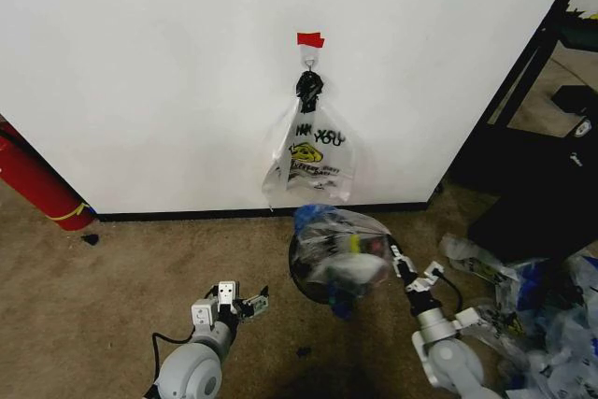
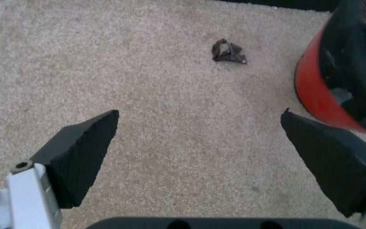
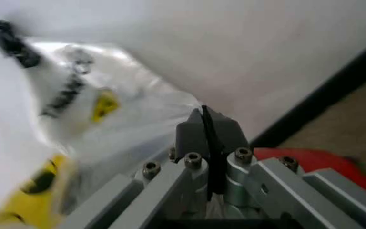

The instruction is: Pick up the garbage bag from the wall and place it over the trash bin.

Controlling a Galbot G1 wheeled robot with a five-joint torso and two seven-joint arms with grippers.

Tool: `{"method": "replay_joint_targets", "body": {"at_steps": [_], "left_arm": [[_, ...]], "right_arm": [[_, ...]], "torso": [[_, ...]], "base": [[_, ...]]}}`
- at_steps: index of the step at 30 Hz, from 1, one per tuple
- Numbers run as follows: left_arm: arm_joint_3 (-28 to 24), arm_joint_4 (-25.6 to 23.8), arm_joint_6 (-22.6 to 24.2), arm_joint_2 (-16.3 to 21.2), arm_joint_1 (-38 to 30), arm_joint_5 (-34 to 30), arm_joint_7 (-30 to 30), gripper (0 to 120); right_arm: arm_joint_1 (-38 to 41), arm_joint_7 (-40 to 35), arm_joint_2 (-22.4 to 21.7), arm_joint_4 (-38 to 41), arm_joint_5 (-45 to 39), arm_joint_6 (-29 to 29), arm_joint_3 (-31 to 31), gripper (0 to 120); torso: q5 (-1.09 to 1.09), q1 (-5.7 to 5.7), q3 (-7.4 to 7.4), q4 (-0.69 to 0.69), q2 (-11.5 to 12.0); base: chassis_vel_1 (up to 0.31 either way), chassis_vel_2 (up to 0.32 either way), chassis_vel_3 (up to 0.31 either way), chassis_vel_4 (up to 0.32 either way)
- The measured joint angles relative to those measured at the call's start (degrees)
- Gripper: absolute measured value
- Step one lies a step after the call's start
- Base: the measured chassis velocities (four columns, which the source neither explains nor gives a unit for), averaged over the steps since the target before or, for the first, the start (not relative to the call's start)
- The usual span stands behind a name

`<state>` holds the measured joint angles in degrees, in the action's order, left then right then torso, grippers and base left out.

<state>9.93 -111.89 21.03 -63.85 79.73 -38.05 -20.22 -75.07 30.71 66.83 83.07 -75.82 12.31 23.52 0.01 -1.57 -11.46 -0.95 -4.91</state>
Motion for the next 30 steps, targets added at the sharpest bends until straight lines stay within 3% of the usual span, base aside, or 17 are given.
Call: {"method": "replay_joint_targets", "body": {"at_steps": [15, 21, 30], "left_arm": [[-0.2, 0.2, -0.6, 0.0, 0.4, 0.9, 0.1, 100], [0.1, 0.2, -1.3, 0.0, 0.9, 1.6, 0.2, 100], [0.7, -0.3, -1.8, -1.4, 2.6, 3.0, -0.2, 100]], "right_arm": [[-1.7, 2.8, -3.1, -1.9, 7.7, 2.9, 1.8, 0], [-4.1, 3.1, -4.3, 1.6, 10.6, 4.5, 2.0, 0], [-8.5, -2.8, -8.3, 10.5, 13.7, 4.2, 1.8, 33]], "torso": [[0.00, 0.00, 0.00, 0.00, 0.0], [-0.01, 0.00, 0.00, 0.00, 0.0], [-0.01, 0.00, -0.01, 0.00, 0.0]], "base": [[0.000, 0.000, 0.000, 0.000], [0.000, 0.000, 0.000, 0.000], [0.000, 0.000, 0.000, 0.000]]}}
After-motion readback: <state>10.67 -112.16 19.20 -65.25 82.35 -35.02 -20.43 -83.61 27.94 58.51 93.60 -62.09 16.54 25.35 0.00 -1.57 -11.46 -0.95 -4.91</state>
